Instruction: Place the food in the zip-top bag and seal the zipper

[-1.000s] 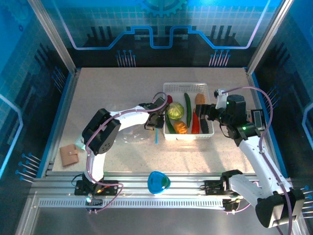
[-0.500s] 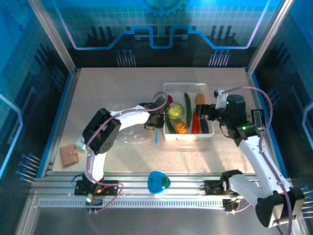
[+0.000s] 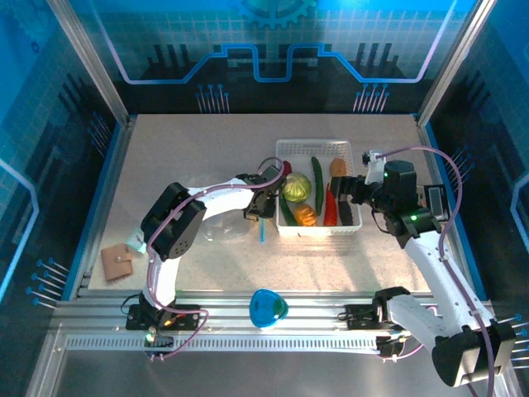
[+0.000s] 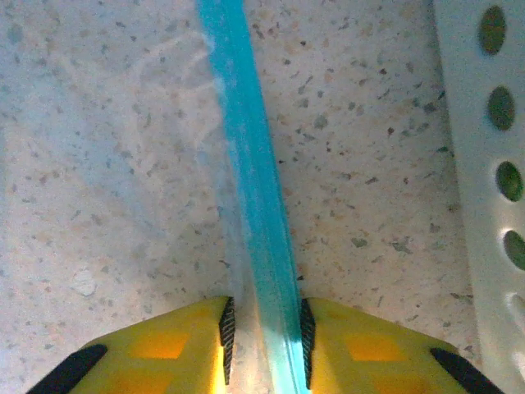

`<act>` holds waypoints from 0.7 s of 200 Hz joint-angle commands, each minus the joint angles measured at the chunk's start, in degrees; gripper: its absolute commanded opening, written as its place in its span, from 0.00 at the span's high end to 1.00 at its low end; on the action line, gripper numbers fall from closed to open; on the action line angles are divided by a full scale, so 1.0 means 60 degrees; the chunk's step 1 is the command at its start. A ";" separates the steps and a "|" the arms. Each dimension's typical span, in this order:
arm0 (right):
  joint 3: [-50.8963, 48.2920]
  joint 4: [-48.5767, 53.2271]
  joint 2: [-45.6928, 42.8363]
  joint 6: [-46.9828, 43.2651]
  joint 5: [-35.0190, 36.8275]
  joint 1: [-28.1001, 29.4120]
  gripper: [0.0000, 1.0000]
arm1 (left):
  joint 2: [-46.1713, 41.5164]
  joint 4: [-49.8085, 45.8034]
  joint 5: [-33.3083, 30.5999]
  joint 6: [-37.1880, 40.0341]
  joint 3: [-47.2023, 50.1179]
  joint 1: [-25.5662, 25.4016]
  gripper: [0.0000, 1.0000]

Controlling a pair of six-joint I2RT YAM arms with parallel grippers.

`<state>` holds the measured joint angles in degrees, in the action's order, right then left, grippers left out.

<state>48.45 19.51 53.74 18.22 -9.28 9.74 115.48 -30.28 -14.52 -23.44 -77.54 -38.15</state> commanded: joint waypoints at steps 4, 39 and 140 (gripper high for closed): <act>0.0267 0.0111 -0.0174 -0.0006 -0.0006 0.0028 0.11 | 0.0135 -0.0196 0.0153 0.0200 0.0087 0.0007 0.80; 0.0268 0.0070 -0.0110 0.0007 -0.0122 0.0028 0.11 | -0.0306 -0.0378 0.0089 0.0315 0.0096 0.0020 0.88; 0.0272 0.0252 0.0279 0.0065 -0.1321 0.0299 0.16 | -0.3143 -0.0195 0.3526 0.0733 0.0946 0.1277 0.91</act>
<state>48.45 20.14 54.83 18.22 -13.56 9.87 101.67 -31.44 -2.13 -20.78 -73.52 -32.47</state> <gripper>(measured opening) 0.853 0.098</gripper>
